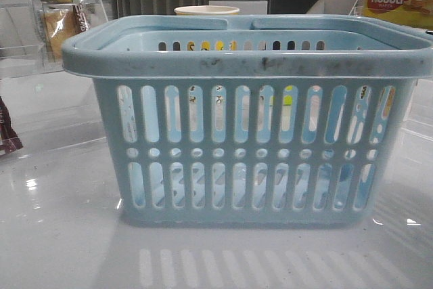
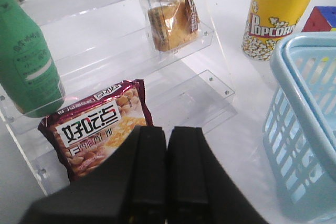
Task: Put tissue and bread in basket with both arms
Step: 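Grasp the black-and-white tissue pack with the right gripper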
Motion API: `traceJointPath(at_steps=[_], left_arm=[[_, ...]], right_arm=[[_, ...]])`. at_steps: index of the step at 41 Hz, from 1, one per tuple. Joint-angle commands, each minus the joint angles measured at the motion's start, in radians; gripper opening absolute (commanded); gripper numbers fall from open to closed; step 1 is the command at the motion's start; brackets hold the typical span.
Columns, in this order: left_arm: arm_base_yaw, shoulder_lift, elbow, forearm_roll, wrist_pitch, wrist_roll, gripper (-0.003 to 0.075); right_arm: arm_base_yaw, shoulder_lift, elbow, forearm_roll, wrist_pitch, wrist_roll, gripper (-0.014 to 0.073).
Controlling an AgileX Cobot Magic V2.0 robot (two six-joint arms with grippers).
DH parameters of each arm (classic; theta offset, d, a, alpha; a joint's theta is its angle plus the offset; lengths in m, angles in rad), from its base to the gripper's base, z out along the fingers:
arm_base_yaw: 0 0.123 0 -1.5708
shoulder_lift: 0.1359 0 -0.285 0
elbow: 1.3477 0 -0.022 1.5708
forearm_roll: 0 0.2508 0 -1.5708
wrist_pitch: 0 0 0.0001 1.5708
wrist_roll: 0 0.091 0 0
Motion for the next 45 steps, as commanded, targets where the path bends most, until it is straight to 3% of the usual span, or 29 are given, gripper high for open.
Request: traceJointPath(at_steps=[1,5,9,12,17,21,28,37,45], left_arm=[[-0.006,0.025,-0.029,-0.012,-0.062,-0.008,0.0093],[-0.006,0.048,-0.029,0.002,-0.043,-0.008,0.0093],[-0.006,0.069,-0.029,0.023,-0.026,-0.008,0.0113],[-0.006,0.083,-0.029,0.022,-0.026,-0.008,0.0180],[-0.006,0.096,-0.029,0.022,-0.032,-0.008,0.0385],[-0.006,0.107,-0.029,0.022,-0.032,-0.008,0.0482],[-0.006,0.113,-0.029,0.022,-0.032,-0.008,0.0461],[-0.006,0.113,-0.029,0.022,-0.032,-0.008,0.0413],[-0.006,0.113,-0.029,0.022,-0.032,-0.008,0.0384]], right_arm=[[-0.003,0.039,-0.035,0.000,-0.041,-0.003,0.0038],[-0.003,0.083,-0.035,0.000,-0.038,-0.003,0.0050],[-0.003,0.114,-0.035,0.000,-0.041,-0.003,0.0143],[-0.003,0.134,-0.035,0.000,-0.040,-0.003,0.0269],[-0.003,0.164,-0.035,0.000,-0.040,-0.003,0.0483],[-0.003,0.182,-0.036,0.000,-0.044,-0.003,0.0526],[-0.024,0.183,-0.101,-0.015,-0.038,-0.003,0.0522],[-0.151,0.196,-0.292,-0.015,-0.021,-0.003,0.0522],[-0.203,0.298,-0.454,-0.015,0.062,-0.003,0.0522]])
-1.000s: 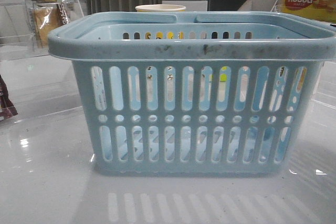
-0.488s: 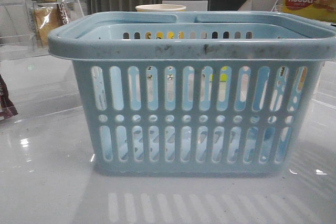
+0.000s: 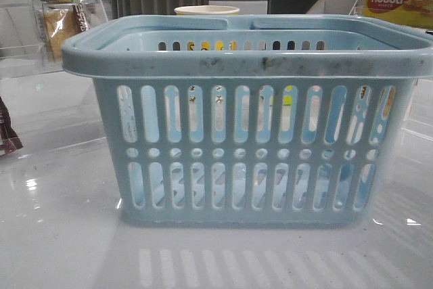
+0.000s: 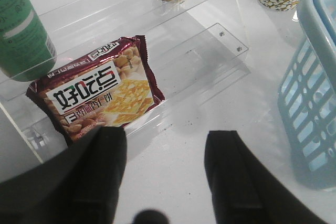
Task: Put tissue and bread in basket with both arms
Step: 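Grasp the black-and-white tissue pack with the right gripper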
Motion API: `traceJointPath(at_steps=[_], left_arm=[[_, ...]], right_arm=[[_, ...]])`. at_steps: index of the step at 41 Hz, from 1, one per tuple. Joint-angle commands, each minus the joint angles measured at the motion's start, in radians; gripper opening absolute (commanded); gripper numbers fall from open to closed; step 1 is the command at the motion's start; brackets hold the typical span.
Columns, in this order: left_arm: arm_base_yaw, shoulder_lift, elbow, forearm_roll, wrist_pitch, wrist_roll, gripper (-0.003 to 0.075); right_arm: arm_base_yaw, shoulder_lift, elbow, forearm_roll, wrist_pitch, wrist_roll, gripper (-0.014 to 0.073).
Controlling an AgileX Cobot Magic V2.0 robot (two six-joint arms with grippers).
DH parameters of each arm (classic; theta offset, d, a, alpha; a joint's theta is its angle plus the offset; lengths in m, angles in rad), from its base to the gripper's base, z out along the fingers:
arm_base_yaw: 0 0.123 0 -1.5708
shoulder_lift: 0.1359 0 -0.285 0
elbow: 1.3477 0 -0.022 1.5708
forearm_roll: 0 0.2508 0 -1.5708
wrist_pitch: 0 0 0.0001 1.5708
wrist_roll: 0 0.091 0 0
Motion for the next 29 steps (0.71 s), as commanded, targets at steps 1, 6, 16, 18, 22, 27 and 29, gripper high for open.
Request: traceJointPath(at_steps=[1,6,16,18,22,27,29], left_arm=[[-0.006,-0.002,-0.029,-0.003,-0.065,-0.008,0.0381],[-0.006,-0.002,-0.029,-0.003,-0.065,-0.008,0.0381],[-0.006,-0.002,-0.029,-0.003,-0.065,-0.008,0.0381],[-0.006,-0.002,-0.029,-0.003,-0.065,-0.008,0.0381],[-0.006,-0.002,-0.029,-0.003,-0.065,-0.008,0.0381],[-0.006,-0.002,-0.029,-0.005,-0.065,-0.008,0.0381],[-0.006,-0.002,-0.029,-0.005,-0.065,-0.008,0.0381]], right_arm=[[-0.018,0.054,-0.104,-0.011,-0.006,-0.003,0.0522],[-0.020,0.158,-0.203,-0.010,0.080,-0.003,0.0522],[-0.023,0.386,-0.334,0.005,0.115,-0.003,0.0522],[-0.023,0.430,-0.351,0.005,0.096,-0.003,0.0522],[-0.023,0.499,-0.365,0.005,0.036,-0.003,0.0522],[-0.023,0.567,-0.367,0.005,-0.051,-0.003,0.0522],[-0.023,0.588,-0.367,0.005,-0.081,-0.003,0.0522]])
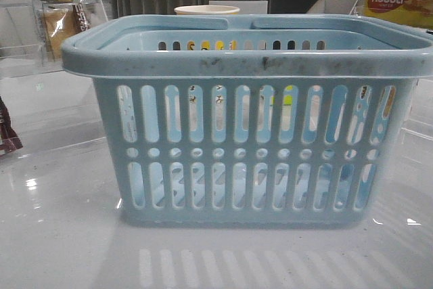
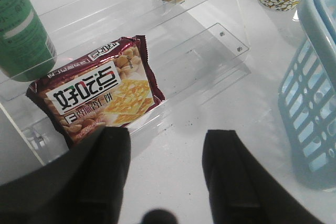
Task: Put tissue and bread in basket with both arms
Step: 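Grasp the black-and-white tissue pack with the right gripper, then carry the tissue pack over the basket and open the right gripper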
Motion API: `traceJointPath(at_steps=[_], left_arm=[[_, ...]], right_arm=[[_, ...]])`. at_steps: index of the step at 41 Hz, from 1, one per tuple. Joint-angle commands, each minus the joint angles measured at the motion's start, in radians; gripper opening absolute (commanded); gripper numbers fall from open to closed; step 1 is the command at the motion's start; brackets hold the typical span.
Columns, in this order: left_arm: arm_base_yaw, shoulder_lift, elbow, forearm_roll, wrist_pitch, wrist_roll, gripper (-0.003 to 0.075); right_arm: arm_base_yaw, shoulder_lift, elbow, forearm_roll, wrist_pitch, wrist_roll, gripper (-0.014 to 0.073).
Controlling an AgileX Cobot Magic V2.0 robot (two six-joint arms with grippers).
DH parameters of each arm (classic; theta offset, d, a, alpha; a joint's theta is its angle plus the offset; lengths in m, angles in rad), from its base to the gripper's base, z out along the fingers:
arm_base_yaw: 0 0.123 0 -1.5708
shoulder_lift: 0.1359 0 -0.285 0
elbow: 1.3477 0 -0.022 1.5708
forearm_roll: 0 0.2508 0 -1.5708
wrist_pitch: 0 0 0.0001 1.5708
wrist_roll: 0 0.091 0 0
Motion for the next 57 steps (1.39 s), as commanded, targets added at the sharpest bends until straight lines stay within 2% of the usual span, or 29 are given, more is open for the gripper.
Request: traceJointPath(at_steps=[1,14,32,35,42,45,49,57], left_arm=[[-0.006,-0.002,-0.029,-0.005,-0.065,-0.008,0.0381],[-0.006,-0.002,-0.029,-0.006,-0.065,-0.008,0.0381],[-0.006,-0.002,-0.029,-0.014,-0.065,-0.008,0.0381],[-0.006,-0.002,-0.029,-0.014,-0.065,-0.008,0.0381],[-0.006,-0.002,-0.029,-0.014,-0.065,-0.008,0.0381],[-0.006,-0.002,-0.029,-0.014,-0.065,-0.008,0.0381],[-0.006,-0.002,-0.029,-0.014,-0.065,-0.008,0.0381],[-0.006,-0.002,-0.029,-0.014,-0.065,-0.008,0.0381]], right_arm=[[-0.008,0.007,-0.039,0.001,-0.137,-0.003,0.0522],[-0.010,0.121,-0.039,0.000,-0.322,-0.003,0.0522],[-0.026,0.204,-0.040,0.000,-0.461,-0.003,0.0519],[-0.026,0.204,-0.040,0.000,-0.468,-0.003,0.0480],[-0.026,0.203,-0.040,0.000,-0.482,-0.003,0.0253],[-0.026,0.202,-0.040,0.001,-0.477,-0.003,0.0185],[-0.024,0.195,-0.040,0.001,-0.456,-0.003,0.0141],[-0.024,0.159,-0.042,0.000,-0.437,-0.003,0.0138]])
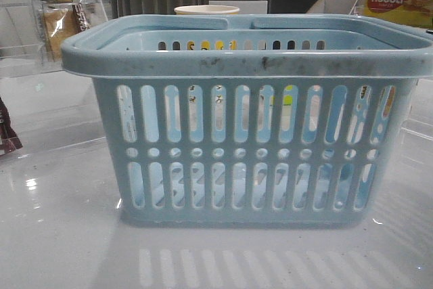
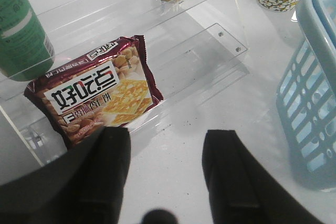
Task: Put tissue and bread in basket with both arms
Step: 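Carry the tissue pack over the basket and open the right gripper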
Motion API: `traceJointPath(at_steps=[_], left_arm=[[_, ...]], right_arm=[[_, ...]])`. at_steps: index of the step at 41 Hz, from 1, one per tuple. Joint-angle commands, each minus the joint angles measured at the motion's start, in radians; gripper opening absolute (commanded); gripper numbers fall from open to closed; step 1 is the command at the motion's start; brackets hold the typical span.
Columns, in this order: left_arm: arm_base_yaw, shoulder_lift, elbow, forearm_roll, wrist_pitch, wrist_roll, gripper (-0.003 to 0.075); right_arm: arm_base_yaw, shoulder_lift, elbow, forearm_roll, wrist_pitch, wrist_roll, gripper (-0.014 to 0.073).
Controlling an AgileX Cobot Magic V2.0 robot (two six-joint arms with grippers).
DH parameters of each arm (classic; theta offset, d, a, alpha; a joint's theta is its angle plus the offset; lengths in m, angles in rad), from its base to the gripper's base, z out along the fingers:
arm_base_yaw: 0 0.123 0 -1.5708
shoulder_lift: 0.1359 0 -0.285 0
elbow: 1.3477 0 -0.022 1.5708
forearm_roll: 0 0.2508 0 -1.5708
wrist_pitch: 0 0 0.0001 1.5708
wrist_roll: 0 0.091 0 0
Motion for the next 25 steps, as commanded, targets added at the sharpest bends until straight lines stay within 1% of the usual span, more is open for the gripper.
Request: traceJointPath(at_steps=[1,15,21,25], left_arm=[[-0.006,-0.002,-0.029,-0.010,-0.065,-0.008,0.0381],[-0.006,-0.002,-0.029,-0.010,-0.065,-0.008,0.0381],[-0.006,-0.002,-0.029,-0.010,-0.065,-0.008,0.0381],[-0.006,-0.002,-0.029,-0.010,-0.065,-0.008,0.0381]], right_arm=[[-0.002,-0.090,-0.039,-0.004,-0.046,-0.005,0.0138],[0.029,-0.183,-0.042,-0.023,0.013,-0.015,0.0138],[0.078,-0.264,-0.042,-0.022,0.065,-0.015,0.0138],[0.139,-0.335,-0.042,-0.022,0.116,-0.015,0.0138]])
